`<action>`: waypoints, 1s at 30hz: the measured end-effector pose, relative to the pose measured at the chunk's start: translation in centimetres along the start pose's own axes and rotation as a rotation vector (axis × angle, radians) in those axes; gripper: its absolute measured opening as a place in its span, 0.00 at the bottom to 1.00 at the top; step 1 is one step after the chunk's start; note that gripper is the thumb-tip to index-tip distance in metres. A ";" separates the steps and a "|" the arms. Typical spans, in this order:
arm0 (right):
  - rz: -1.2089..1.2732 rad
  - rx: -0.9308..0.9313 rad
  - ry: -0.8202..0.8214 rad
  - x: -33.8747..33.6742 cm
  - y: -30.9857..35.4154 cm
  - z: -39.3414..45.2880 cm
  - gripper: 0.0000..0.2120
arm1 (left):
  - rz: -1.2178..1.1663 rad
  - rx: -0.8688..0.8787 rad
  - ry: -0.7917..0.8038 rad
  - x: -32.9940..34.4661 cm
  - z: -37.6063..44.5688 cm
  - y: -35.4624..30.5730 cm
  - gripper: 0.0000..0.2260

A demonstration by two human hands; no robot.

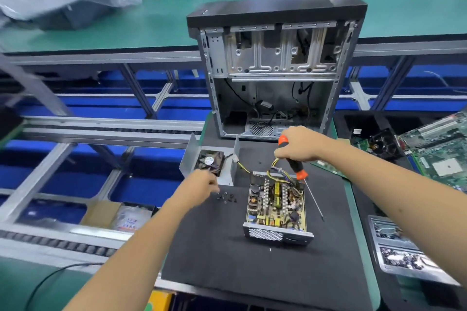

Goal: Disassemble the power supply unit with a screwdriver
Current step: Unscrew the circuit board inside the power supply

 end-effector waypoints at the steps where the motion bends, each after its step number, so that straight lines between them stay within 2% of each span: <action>1: 0.005 0.002 -0.002 -0.1 0.2 0.1 0.17 | 0.038 -0.010 0.020 0.9 0.1 0.7 0.05; 10: -0.043 -0.025 -0.016 -0.2 1.1 -0.3 0.16 | 0.145 0.030 -0.062 3.6 0.7 3.7 0.11; 15: -0.020 -0.035 -0.031 -0.4 1.1 -0.6 0.16 | 0.082 0.038 -0.134 3.7 0.6 3.7 0.08; 23: -0.008 -0.054 -0.053 -1.1 1.9 -0.9 0.16 | -0.022 0.022 -0.150 3.9 0.7 3.6 0.03; 30: 0.023 -0.127 -0.073 -1.4 3.2 -1.3 0.15 | -0.048 0.006 -0.155 3.8 0.6 3.6 0.04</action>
Point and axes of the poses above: each hand's wrist, its own z-axis towards the middle knuckle, its own x-axis out of the palm, y = z × x, the point moved 3 cm from there along z, towards the middle knuckle, and after that the axes turned 15 degrees about -z, right-handed, at the moved point
